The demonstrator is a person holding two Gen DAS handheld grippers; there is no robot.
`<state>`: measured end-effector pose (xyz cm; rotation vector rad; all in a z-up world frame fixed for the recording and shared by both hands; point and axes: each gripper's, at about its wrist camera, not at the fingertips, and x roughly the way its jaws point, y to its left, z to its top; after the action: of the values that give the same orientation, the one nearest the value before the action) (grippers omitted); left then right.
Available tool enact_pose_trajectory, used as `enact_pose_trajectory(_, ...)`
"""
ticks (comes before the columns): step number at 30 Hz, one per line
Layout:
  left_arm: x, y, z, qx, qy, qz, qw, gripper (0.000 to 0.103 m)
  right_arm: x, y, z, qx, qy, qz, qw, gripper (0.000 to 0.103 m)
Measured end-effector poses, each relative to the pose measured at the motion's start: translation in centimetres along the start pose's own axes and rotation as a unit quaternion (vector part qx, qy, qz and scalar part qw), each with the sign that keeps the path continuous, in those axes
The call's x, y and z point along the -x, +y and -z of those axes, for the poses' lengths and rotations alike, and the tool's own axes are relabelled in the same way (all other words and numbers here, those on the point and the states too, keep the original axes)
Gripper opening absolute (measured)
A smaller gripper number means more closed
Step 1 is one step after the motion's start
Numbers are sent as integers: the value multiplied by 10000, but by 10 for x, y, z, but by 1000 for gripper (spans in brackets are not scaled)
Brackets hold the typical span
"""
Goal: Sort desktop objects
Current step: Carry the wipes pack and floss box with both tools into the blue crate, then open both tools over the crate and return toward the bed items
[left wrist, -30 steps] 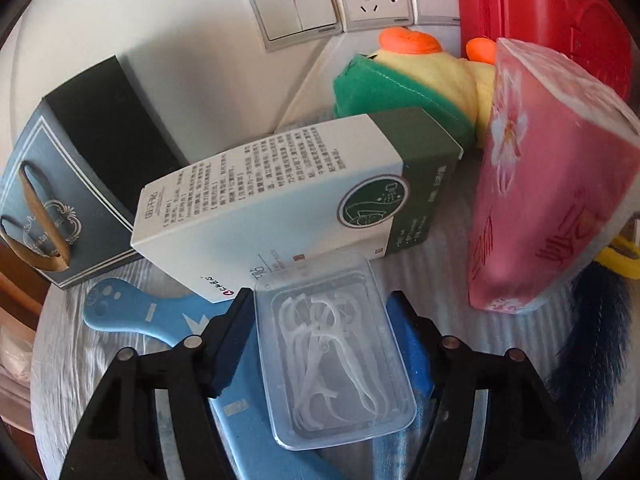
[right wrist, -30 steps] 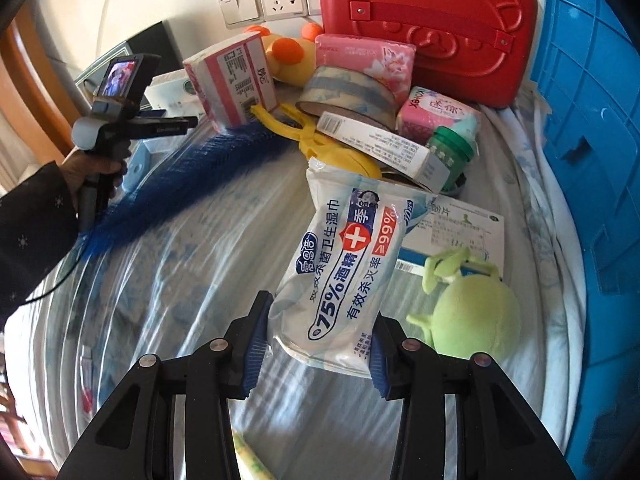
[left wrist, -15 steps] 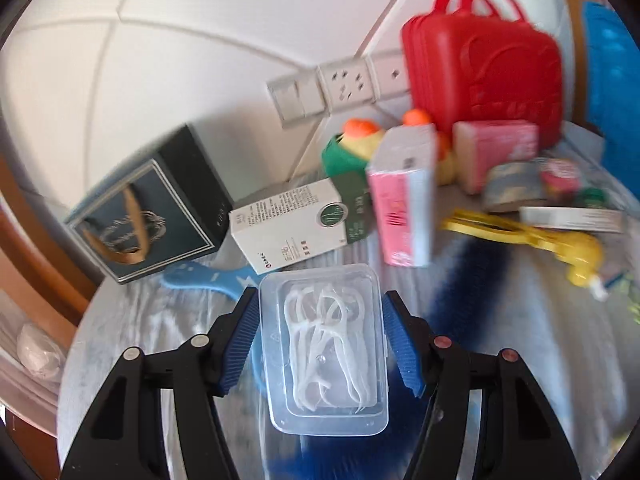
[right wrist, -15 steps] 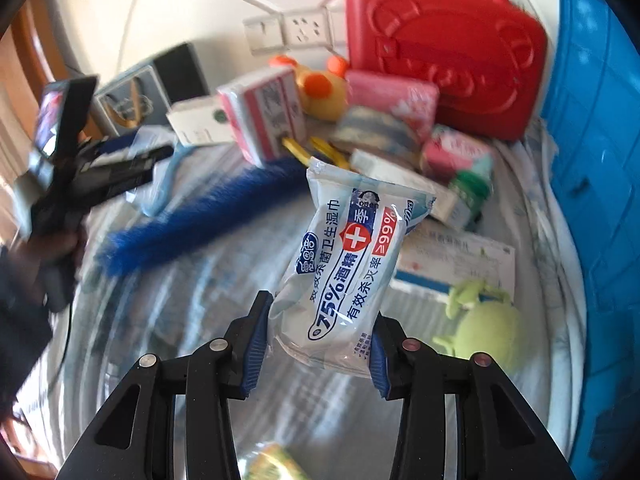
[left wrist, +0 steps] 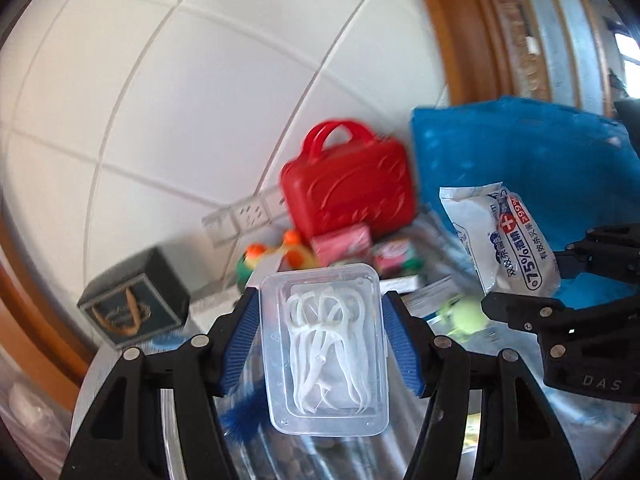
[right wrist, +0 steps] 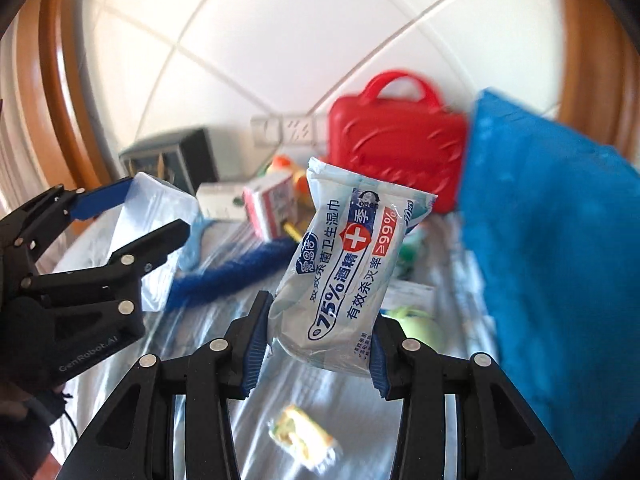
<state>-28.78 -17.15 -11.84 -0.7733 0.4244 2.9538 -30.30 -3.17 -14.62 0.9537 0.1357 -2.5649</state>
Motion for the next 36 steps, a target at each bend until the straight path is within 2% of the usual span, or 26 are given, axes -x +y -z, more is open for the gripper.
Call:
enact_pose_trajectory(4, 34, -37, -35, -258, -417, 311, 9983, 61, 62, -33, 2, -219, -303, 244, 9990, 42)
enact_pose_trajectory(8, 60, -88, -79, -468, -885, 783, 9919, 61, 119, -75, -3, -488, -573, 485, 9960, 42)
enact_pose_trajectory(12, 69, -143, -122, -550, -1204, 1268, 9831, 61, 174, -133, -7, -598, -783, 1118, 9888, 43)
enact_pose_trajectory(17, 73, -210, -173, -824, -1477, 1624, 9721, 61, 205, -201, -19, -812, -958, 1608, 9790, 43)
enact_pose_trajectory(19, 71, -233, -191, -906, -1522, 1697, 9694, 62, 212, -227, -24, -906, -986, 1672, 9768, 43)
enact_pose_trajectory(24, 64, -275, -219, -993, -1428, 1671, 9705, 62, 218, -275, -27, -1118, -961, 1857, 9715, 47)
enact_pose_trajectory(26, 64, -281, -223, -928, -1417, 1533, 9736, 65, 219, -287, -31, -1192, -972, 2027, 9671, 66)
enact_pose_trajectory(28, 69, -288, -221, -921, -1502, 1163, 9774, 81, 225, -297, -29, -1211, -1095, 2175, 9623, 79)
enact_pose_trajectory(29, 71, -290, -219, -922, -1573, 911, 9790, 92, 230, -299, -29, -1196, -1134, 2223, 9610, 81)
enact_pose_trajectory(30, 78, -293, -215, -904, -1625, 763, 9796, 98, 233, -301, -27, -1189, -1196, 2304, 9584, 81)
enact_pose_trajectory(33, 81, -288, -211, -721, -1609, 548, 9828, 100, 246, -301, -25, -1247, -1401, 2272, 9556, 81)
enact_pose_trajectory(36, 77, -280, -212, -609, -1527, 483, 9852, 100, 258, -294, -17, -1271, -1609, 2247, 9526, 82)
